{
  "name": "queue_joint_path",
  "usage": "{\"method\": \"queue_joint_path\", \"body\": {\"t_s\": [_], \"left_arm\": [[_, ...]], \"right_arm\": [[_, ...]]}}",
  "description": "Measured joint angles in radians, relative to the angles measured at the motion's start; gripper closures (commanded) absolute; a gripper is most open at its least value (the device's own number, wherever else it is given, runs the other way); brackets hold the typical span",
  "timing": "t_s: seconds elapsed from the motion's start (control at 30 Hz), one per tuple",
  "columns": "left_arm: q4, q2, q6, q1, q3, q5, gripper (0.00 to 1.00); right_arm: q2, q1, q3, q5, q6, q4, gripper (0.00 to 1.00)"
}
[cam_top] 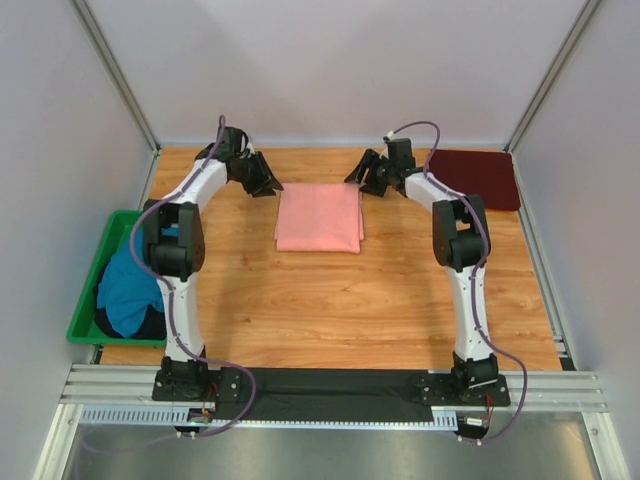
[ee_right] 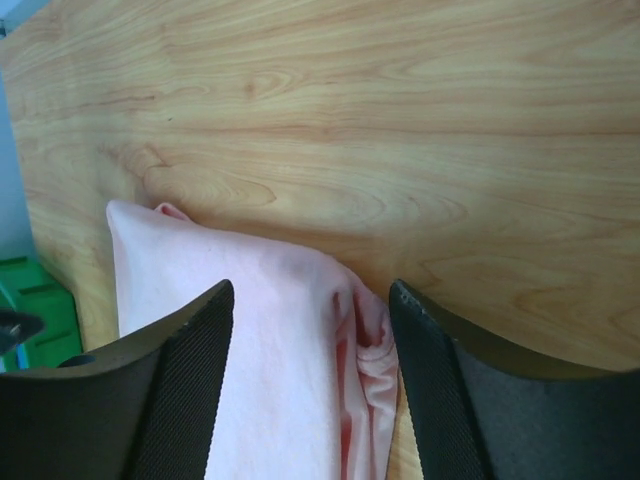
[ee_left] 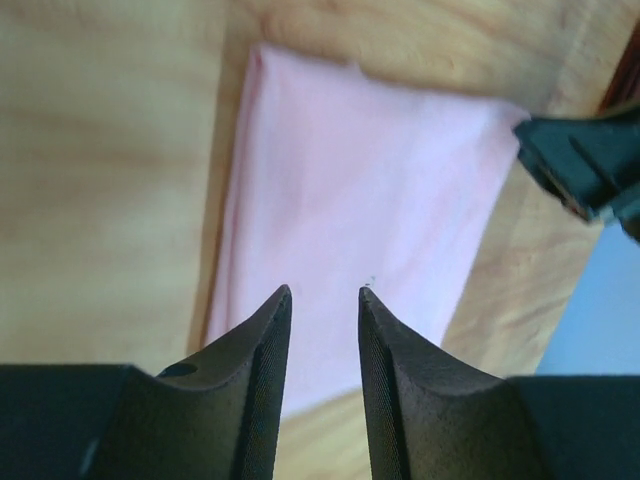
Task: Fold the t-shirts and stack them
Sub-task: Fold the tshirt, then neatly place the folded tshirt to the corner
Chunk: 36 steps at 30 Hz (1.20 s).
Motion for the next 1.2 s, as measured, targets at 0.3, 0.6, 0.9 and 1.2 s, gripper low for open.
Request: {"method": "queue_joint_path", "body": {"t_s": [0.3,0.6,0.9,1.2], "left_arm": [[0.045,-0.328,-0.033,-0.115,-0.367,0.011,0.61],[0.030,-0.272,-0.056,-0.124,-0.576,0.069,0.61],[-0.012,-0.496,0.008,-0.124,-0.594,0.050,0.61],[-0.114,-0.531,0.059,-0.124,-0.599,-0.037,0.61]], "right_arm": [[-0.051,-0.035,-0.052,-0.124,-0.075,-0.099,0.30],[-0.093,-0.024,-0.098,-0.159,-0.198,-0.178,0.30],[-0.200,0.031,-0.263,-0.149,-0.220,-0.180,0.32],[-0.257,0.056,-0.390,-0.137,-0.187,-0.066,0.36]]}}
